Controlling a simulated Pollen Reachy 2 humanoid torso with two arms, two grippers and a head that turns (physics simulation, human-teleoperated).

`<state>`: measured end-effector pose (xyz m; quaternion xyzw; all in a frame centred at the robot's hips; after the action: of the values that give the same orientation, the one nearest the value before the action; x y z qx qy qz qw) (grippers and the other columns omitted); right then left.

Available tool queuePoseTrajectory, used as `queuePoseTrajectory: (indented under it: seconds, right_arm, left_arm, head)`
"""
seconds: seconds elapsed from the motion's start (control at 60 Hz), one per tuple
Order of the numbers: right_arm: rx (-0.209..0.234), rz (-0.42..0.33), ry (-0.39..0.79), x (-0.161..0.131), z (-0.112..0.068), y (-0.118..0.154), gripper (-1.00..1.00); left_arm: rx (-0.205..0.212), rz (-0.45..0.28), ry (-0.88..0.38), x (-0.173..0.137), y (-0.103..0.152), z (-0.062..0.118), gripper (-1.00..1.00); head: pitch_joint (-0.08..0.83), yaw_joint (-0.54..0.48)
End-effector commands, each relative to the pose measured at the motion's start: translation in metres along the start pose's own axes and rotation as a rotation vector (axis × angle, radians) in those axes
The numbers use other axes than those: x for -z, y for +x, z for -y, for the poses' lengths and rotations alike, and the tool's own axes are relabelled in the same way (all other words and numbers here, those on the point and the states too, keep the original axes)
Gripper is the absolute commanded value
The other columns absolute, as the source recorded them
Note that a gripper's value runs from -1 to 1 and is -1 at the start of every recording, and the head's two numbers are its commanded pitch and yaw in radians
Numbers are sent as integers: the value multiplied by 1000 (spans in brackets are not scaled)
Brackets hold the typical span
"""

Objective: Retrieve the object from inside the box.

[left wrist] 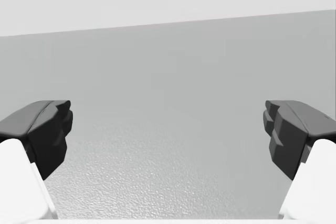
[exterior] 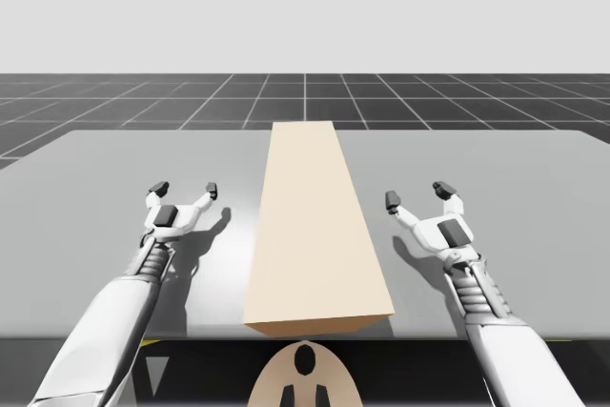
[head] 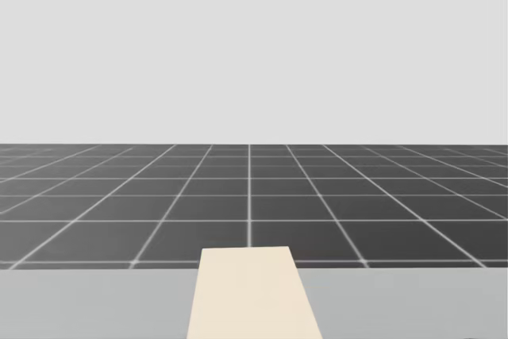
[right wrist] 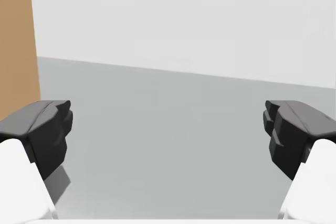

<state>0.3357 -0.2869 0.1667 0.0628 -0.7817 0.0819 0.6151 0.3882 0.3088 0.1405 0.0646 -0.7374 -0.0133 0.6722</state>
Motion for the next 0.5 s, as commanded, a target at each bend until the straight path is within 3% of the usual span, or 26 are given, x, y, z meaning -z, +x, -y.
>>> queuePoseTrajectory:
  seconds: [0.017,0.233,0.367,0.45,0.5]
  right_arm:
    - [-6,-26,-10,-2,-1,-1,-1000]
    - [-21,-85,74,1,-5,-10,-1000]
    - [-38,-79,188,-1,-12,-13,-1000]
    - [-50,-58,251,-4,-16,-11,-1000]
    - [-69,-47,288,-6,-18,-11,-1000]
  left_arm:
    - [2,-1,-2,0,-1,1,-1000]
    - [27,-55,-61,3,-8,4,-1000]
    - [89,-29,-259,-9,-11,21,-1000]
    - [107,-13,-393,-20,-9,33,-1000]
    - [146,1,-469,-28,-9,41,-1000]
  head:
    - [-13,-12]
    - [-12,-15]
    - [-13,-14]
    - [-12,-17]
    - [-11,-18]
